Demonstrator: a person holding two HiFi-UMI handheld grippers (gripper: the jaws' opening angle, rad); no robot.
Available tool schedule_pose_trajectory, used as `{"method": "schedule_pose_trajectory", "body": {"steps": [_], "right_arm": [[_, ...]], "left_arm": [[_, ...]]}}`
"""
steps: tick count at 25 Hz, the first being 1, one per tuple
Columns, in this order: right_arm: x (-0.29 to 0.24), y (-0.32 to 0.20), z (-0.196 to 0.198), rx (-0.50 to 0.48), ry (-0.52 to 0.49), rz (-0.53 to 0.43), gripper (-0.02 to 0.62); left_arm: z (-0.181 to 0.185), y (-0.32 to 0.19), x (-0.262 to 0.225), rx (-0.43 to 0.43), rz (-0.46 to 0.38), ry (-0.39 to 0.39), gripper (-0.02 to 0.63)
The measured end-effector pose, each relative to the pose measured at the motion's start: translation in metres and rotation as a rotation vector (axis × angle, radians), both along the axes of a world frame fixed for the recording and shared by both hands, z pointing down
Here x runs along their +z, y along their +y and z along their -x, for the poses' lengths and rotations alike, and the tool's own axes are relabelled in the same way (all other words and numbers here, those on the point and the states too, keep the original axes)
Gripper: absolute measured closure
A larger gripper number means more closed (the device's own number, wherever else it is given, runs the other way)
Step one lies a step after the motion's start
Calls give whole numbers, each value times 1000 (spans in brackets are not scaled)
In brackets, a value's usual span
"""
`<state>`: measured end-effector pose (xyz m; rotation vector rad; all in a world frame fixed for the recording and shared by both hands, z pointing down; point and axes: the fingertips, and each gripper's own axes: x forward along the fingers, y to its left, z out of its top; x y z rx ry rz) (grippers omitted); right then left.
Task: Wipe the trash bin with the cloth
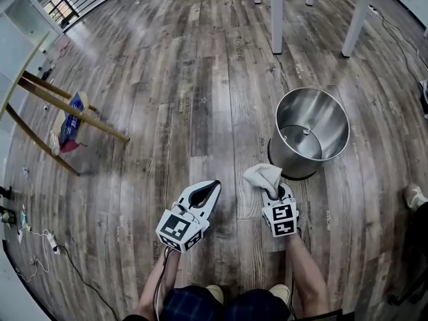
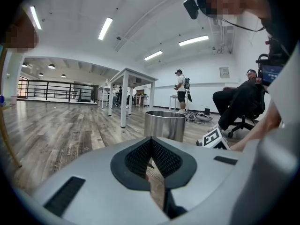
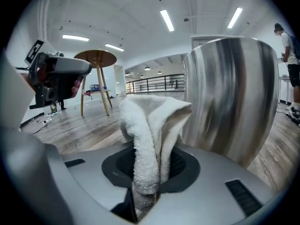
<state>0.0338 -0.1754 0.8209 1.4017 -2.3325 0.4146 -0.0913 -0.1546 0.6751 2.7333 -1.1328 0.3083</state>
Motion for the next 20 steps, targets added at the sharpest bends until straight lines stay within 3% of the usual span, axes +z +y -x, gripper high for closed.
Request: {"method": "schedule_pose_trajectory", "body": {"steps": [5,10,20], "right_arm": [[6,-21,-19,100,-48,26,511],[19,-32,-33,127,-16,61,512],[29,-7,-89,258,-36,52,511]], "left_arm": [[-3,1,-2,10,2,3,606],[-2,1,0,11,5,2,606],[-3,1,5,13,9,0,606]]}}
